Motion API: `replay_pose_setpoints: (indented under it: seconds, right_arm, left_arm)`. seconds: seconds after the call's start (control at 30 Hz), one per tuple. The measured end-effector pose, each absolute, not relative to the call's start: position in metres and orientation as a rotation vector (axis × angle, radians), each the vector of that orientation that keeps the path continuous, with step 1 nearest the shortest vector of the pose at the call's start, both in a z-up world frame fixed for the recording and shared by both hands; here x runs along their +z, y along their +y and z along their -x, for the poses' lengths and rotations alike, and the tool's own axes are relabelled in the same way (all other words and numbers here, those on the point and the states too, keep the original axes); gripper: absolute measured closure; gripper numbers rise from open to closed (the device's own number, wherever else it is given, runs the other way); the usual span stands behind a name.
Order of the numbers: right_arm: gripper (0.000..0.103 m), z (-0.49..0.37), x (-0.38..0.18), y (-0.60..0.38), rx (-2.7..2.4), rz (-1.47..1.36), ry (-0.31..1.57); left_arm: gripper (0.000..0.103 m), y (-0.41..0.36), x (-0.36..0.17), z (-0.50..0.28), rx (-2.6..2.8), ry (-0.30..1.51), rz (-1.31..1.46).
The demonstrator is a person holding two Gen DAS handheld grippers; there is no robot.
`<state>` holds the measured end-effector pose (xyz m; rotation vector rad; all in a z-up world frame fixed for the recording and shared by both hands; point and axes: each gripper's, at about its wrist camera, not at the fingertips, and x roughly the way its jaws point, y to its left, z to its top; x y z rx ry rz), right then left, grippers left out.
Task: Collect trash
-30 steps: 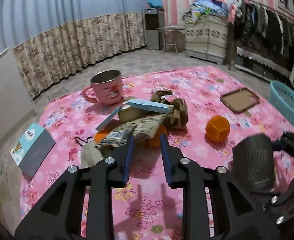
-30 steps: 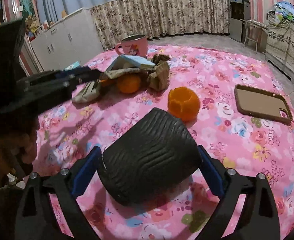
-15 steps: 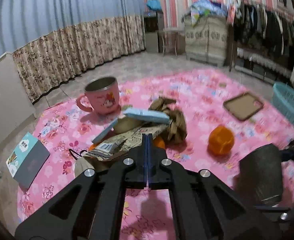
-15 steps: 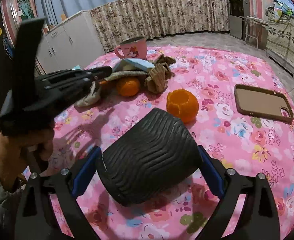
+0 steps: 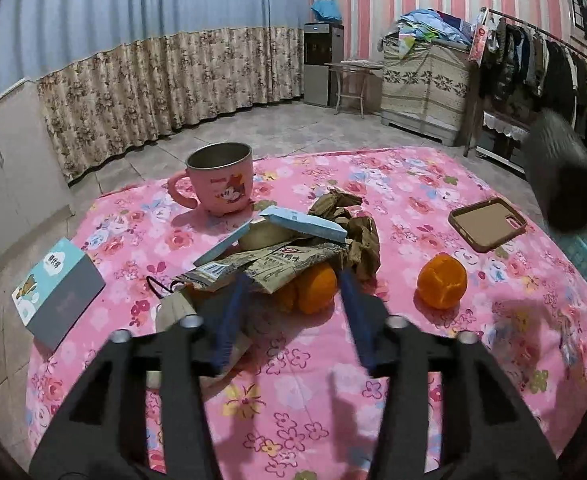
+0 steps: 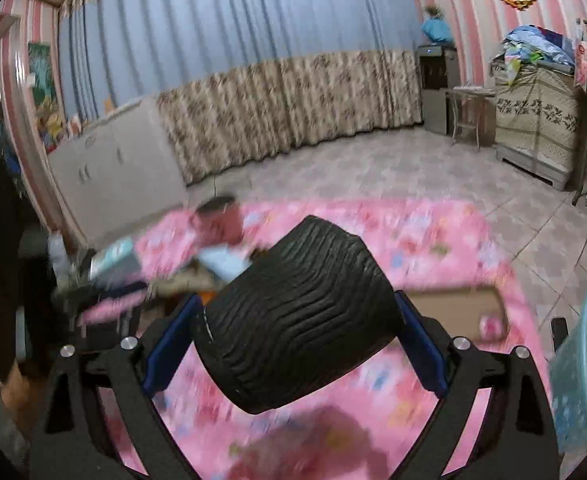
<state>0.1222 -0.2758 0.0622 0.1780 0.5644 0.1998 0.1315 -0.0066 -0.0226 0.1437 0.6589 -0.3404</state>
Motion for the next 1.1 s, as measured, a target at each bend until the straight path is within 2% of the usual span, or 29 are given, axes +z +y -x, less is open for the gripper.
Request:
replay_pose_setpoints:
  seconds: [0.07, 0.3, 0.47, 0.93, 1.0, 1.07, 1.1]
  right_arm:
    - [0.011, -0.134, 0.064, -0.281, 0.196, -0.189, 0.568]
    - [0.011, -0.138, 0.06, -0.287, 0.213, -0.205, 0.587]
    - [0.011, -0.137, 0.056, -0.292, 0.216, -0.228, 0.584]
    - [0.011, -0.139, 0.05, -0.296, 0.234, -0.265, 0.603]
    - [0.011, -0.139, 0.05, -0.295, 0.236, -0.26, 0.603]
    - [0.011, -0.14, 0.05, -0.295, 0.238, -0.256, 0.605]
    - [0.011, -0.14, 0.049, -0.295, 0.24, -0.257, 0.607]
  left_arm:
    - [0.044, -0.011, -0.027, -0.134, -0.329, 0.662, -0.173]
    - [0.041, -0.013, -0.025, -0.142, -0.251, 0.626, -0.255]
    - [0.031, -0.015, -0.032, -0.14, -0.262, 0.649, -0.282]
    - [0.031, -0.015, -0.04, -0.177, -0.186, 0.625, -0.282]
    - [0.035, -0.01, -0.041, -0.184, -0.203, 0.65, -0.217]
    - [0.054, -0.006, -0.042, -0.19, -0.217, 0.669, -0.169]
    - [0.054, -0.003, -0.042, -0.191, -0.227, 0.679, -0.133]
